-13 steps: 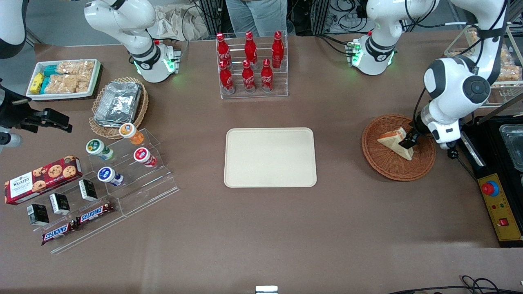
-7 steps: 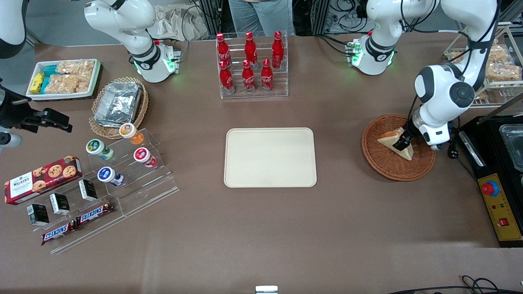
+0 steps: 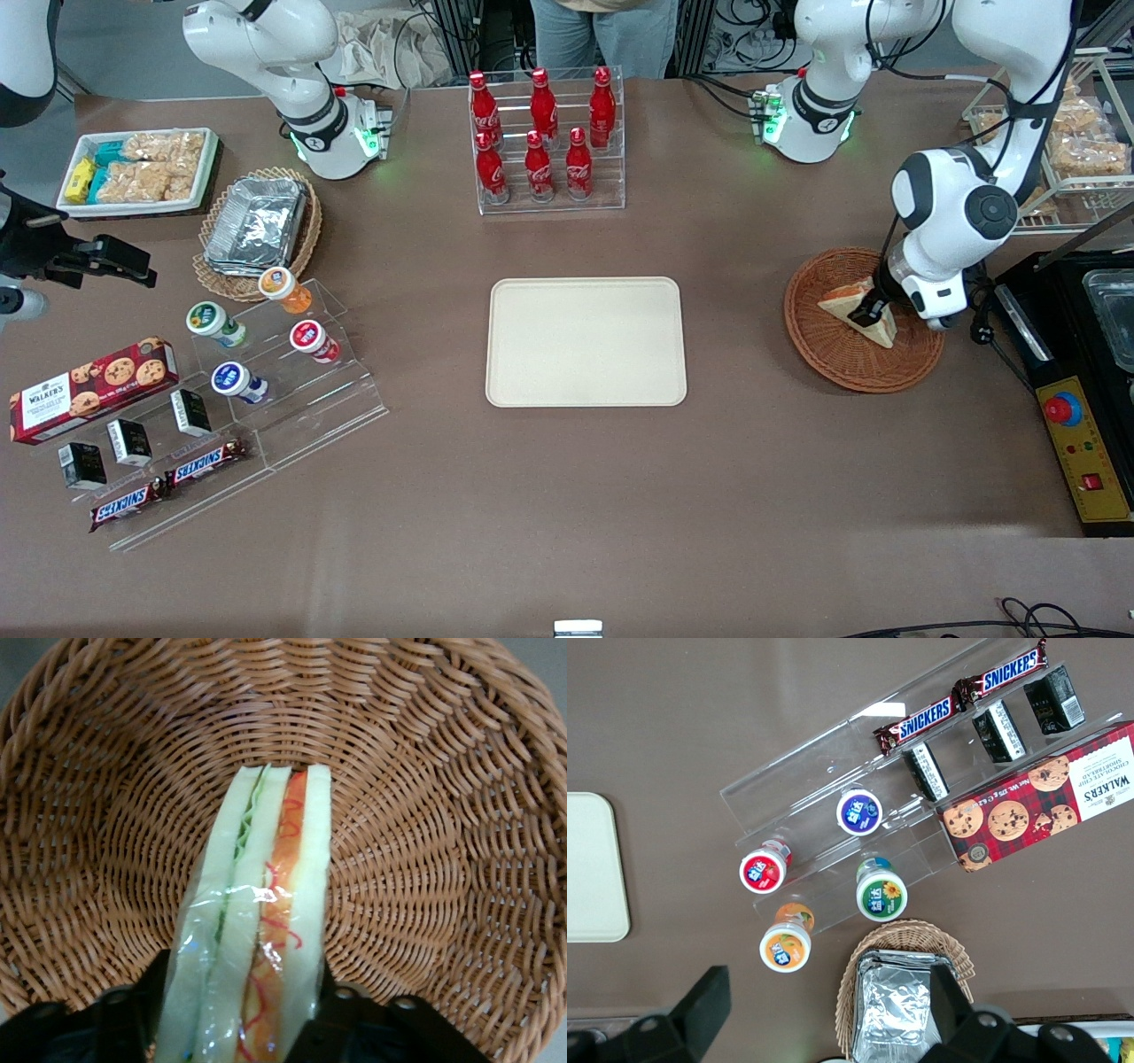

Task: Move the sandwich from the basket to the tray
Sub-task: 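Lower the open left gripper and close it on the sandwich, then lift the sandwich out of the basket with the left gripper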

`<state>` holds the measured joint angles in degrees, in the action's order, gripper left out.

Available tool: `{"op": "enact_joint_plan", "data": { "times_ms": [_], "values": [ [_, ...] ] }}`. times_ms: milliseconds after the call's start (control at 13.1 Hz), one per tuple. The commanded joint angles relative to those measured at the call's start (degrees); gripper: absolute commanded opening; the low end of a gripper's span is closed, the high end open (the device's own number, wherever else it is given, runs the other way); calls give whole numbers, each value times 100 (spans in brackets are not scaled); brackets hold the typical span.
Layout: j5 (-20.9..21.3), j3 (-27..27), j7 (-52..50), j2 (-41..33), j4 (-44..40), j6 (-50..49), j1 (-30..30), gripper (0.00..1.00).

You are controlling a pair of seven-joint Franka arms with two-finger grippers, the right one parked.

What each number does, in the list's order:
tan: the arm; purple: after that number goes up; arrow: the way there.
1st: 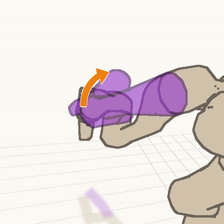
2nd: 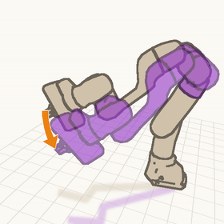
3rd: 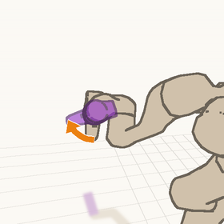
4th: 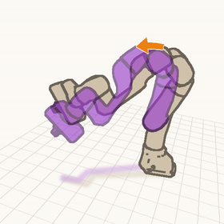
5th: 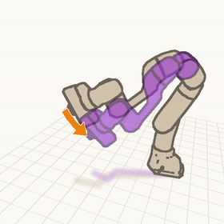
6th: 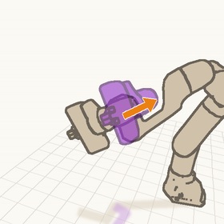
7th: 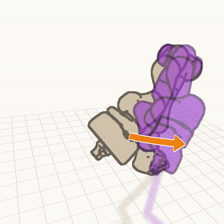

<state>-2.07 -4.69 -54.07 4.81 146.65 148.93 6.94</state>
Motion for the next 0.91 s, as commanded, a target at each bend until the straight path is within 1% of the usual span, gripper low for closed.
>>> {"op": "enact_joint_plan", "data": {
  "times_ms": [0,76,152,305,381,457,533,610,686,762,838],
  "values": [
    [5,-84,-95,-59,75,198,1,0],
    [5,-111,-8,-207,48,102,-8,0],
    [31,-207,54,-522,5,-160,-26,0],
    [31,-514,99,-998,-494,-1168,-26,0],
    [31,-585,90,-1078,-949,-1739,-26,0],
    [31,-673,98,-1026,-1554,-2424,-26,0],
    [5,-752,107,-808,-2343,-3266,-34,0],
    [5,-953,116,-493,-3143,-4075,-52,0],
    [40,-1172,125,-211,-3760,-4596,-61,0],
    [66,-1331,186,-87,-4158,-4845,-70,0],
    [49,-1480,543,-77,-4327,-4961,-70,0]
  ]
}}
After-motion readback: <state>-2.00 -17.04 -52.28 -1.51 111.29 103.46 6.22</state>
